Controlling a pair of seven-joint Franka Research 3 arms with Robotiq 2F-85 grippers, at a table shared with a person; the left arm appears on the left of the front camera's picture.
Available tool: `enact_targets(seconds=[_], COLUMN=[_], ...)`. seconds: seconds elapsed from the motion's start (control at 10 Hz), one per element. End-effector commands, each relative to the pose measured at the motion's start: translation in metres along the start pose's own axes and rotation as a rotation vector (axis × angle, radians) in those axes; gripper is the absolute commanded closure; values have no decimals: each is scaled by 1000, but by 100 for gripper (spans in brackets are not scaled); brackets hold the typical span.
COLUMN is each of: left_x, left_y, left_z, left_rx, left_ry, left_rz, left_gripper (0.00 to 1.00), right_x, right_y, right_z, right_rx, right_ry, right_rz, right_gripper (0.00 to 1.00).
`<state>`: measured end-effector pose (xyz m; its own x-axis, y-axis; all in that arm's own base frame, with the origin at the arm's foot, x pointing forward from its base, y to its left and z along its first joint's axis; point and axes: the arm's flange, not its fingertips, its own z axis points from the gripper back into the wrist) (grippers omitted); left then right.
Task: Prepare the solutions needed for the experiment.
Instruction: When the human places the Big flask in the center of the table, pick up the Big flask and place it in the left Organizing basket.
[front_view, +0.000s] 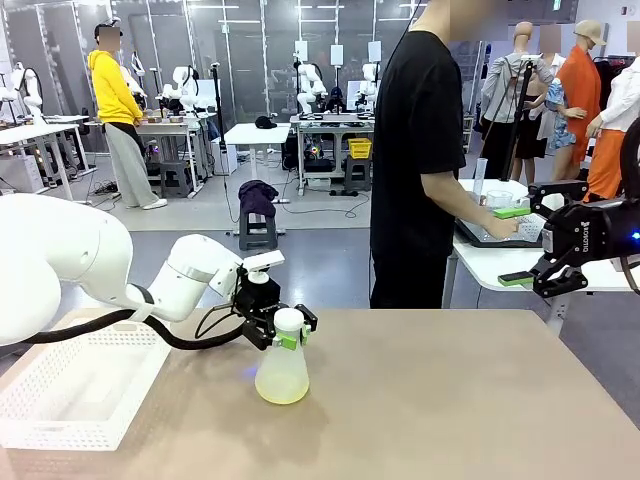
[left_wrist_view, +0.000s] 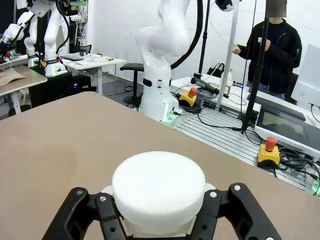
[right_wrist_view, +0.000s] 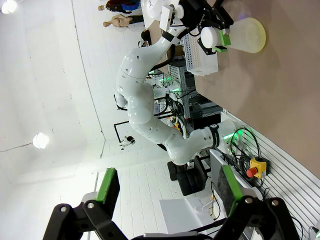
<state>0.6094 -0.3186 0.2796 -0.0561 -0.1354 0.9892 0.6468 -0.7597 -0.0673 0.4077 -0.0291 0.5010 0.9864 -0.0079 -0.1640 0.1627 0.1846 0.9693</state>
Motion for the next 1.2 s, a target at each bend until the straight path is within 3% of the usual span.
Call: enact_targets(seconds=[0.0, 0.3, 0.6, 0.9, 1.1], left_x=[5, 26, 91, 175, 208], left_y=[7, 12, 17, -7, -50], left_z=[7, 9, 20, 81, 126], left_rx=[-7, -9, -4, 90, 168], left_ry=[-34, -49, -77, -76, -104], left_rz=[26, -22, -124, -229, -238], left_gripper=[100, 100, 100, 100, 100], right_x=[-1, -1, -1, -1, -1], right_y=[1, 1, 1, 1, 1], right_z=[-1, -1, -1, -1, -1], right_rx=[-4, -4, -4, -4, -4], right_ry=[-8, -8, -8, -8, -8], right_rz=[6, 6, 6, 6, 6], right_gripper=[0, 0, 0, 0, 0])
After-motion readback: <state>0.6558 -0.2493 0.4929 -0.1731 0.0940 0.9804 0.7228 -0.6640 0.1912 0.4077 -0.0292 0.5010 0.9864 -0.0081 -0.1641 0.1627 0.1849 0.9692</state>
